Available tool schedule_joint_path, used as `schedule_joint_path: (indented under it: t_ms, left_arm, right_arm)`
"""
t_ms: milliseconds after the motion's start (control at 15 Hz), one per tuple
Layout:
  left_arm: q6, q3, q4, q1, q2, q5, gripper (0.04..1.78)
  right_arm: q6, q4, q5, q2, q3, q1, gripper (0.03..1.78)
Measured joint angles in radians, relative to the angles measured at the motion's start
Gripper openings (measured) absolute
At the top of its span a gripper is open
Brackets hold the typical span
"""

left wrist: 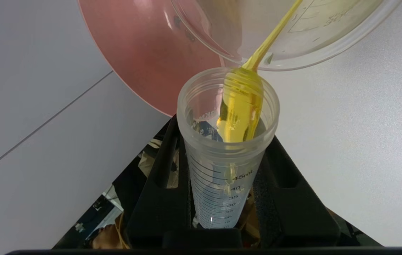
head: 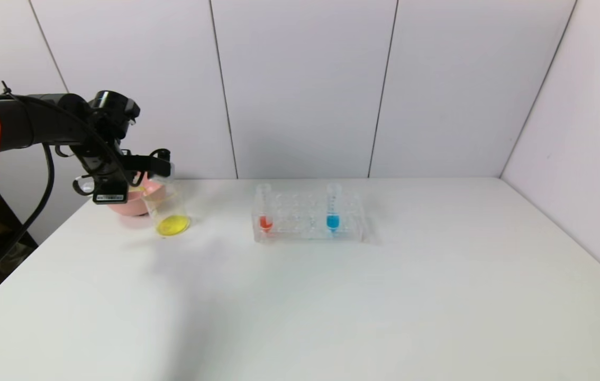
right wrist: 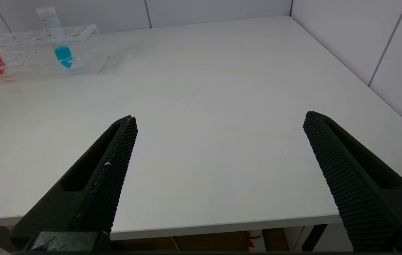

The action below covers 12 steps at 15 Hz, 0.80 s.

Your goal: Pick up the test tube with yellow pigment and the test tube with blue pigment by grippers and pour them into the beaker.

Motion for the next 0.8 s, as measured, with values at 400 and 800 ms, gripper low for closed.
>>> schedule_joint_path:
  t_ms: [400, 800]
  left_arm:
    - [0.002, 0.0, 0.005, -0.011, -0.002, 0.041, 0.51]
    - [0.006, 0.0, 0.006, -0.017, -0.003, 0.054, 0.51]
  right_arm:
    - [0.0, 0.0, 0.0, 0.0, 0.0, 0.0, 1.71]
    - [0.0, 0.0, 0.0, 0.0, 0.0, 0.0, 1.71]
